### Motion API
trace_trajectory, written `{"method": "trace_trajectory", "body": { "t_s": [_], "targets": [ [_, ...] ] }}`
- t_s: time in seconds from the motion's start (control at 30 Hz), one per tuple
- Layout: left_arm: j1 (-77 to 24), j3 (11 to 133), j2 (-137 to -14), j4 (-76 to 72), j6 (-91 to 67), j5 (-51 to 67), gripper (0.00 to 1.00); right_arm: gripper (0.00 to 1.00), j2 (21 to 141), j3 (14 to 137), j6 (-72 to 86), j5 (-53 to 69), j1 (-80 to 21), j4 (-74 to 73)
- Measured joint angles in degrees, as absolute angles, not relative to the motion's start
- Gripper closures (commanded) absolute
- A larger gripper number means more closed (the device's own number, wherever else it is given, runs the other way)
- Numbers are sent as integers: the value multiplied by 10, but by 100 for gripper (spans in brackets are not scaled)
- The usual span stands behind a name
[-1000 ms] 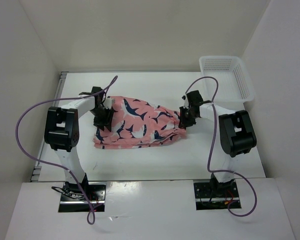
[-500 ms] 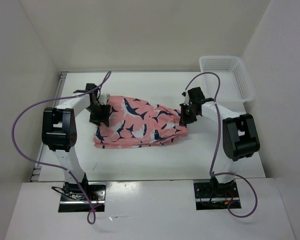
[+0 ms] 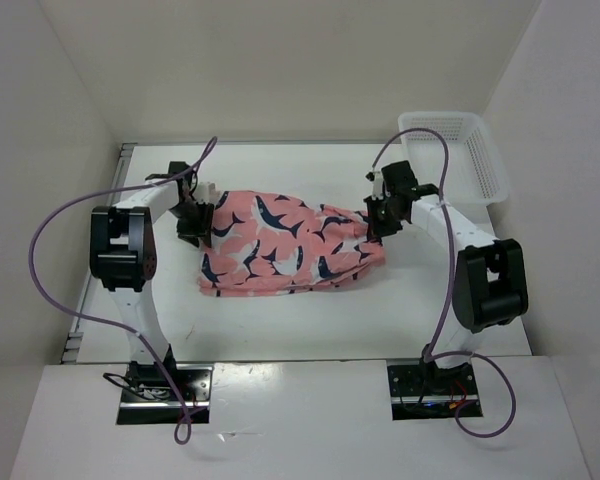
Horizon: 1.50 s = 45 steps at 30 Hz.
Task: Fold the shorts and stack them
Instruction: Fold the shorts
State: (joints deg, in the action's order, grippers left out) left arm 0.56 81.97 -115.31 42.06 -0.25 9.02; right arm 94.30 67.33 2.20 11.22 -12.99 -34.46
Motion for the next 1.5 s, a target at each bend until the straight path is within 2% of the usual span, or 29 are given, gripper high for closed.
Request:
{"method": "trace_trajectory", "body": {
  "t_s": [0.13, 0.4, 0.53, 0.67, 0.9, 1.1, 1.13, 1.17, 1.2, 1.3, 1.43, 1.5],
  "targets": [
    [-4, 856, -1181, 424, -4, 123, 78, 100, 948, 744, -3, 96, -114, -394],
    [-112, 921, -1236, 422, -4, 216, 90, 100, 996, 962, -42, 13, -107, -504],
    [-149, 964, -1267, 423, -4, 256, 90, 100, 1016, 1018, -40, -32, -142, -547],
    [-158, 996, -1289, 421, -4, 276, 90, 100, 1060, 1058, -25, -53, -217, -580],
    [-170, 1014, -1301, 414, -4, 285, 90, 100, 1164, 1157, 29, -50, -345, -605],
    [-176, 1015, -1303, 407, -6, 287, 90, 100, 1214, 1215, 77, -41, -397, -606],
    [-176, 1015, -1303, 406, -7, 287, 90, 97, 1221, 1224, 81, -39, -401, -607],
    [-176, 1015, -1303, 406, -7, 287, 90, 88, 1228, 1235, 86, -38, -403, -607],
    [-176, 1015, -1303, 406, -8, 287, 90, 65, 1237, 1247, 91, -37, -405, -605],
    [-175, 1015, -1303, 406, -14, 286, 86, 39, 1257, 1270, 98, -32, -414, -600],
    [-161, 1015, -1303, 402, -17, 284, 80, 31, 1268, 1292, 86, -13, -420, -593],
    [-151, 1015, -1303, 402, -17, 282, 77, 31, 1263, 1292, 74, 2, -420, -588]
  ]
}}
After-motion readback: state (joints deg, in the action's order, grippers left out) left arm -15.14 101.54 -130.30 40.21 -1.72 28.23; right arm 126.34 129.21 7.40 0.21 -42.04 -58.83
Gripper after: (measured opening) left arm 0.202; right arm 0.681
